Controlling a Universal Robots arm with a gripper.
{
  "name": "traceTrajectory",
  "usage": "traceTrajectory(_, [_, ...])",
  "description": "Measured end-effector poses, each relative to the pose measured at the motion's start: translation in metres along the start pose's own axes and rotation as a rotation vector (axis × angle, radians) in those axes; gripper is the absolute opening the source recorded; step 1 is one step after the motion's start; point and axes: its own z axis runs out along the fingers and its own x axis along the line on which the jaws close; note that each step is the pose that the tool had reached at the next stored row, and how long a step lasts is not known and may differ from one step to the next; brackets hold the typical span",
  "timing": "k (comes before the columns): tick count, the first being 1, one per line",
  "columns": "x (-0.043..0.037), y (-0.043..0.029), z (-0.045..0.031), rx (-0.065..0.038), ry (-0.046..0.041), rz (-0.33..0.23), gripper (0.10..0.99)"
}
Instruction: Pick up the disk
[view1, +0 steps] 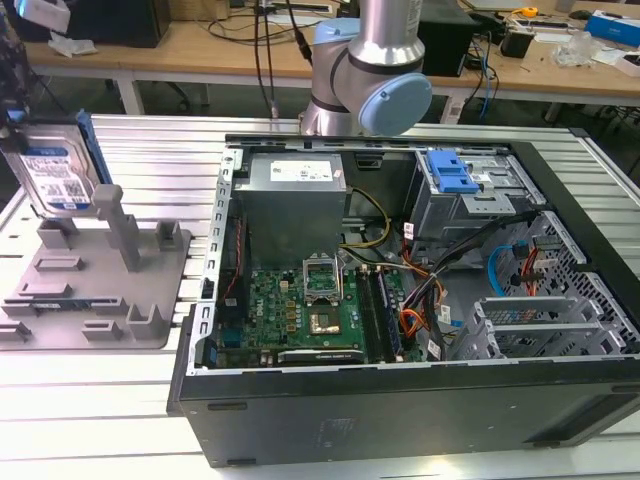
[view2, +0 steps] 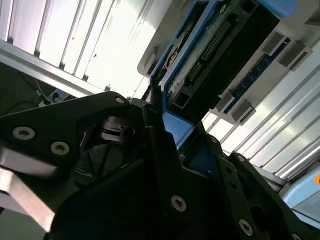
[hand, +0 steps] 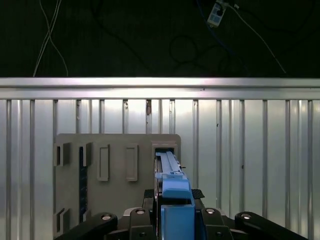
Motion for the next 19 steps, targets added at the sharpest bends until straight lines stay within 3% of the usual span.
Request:
traceTrajectory(3, [0.0002, 0.0004, -0.0170, 0.000, 0.0001, 0.000, 0.369])
traceTrajectory(5, [0.0004, 0.0011, -0.0402, 0.000, 0.0001, 0.000, 0.369])
traceTrajectory(8, [0.0007, 0.0018, -0.0664, 0.000, 0.0001, 0.000, 0.369])
traceTrajectory(11, [0.0009, 0.0023, -0.0844, 0.000, 0.0001, 0.000, 0.369])
traceTrajectory(12, [0.0009, 0.0025, -0.0937, 0.000, 0.0001, 0.000, 0.369])
traceTrajectory(15, [0.0011, 0.0029, -0.1081, 0.000, 0.0000, 0.000, 0.369])
traceTrajectory(19, [0.0013, 0.0029, -0.1095, 0.001, 0.0001, 0.000, 0.369])
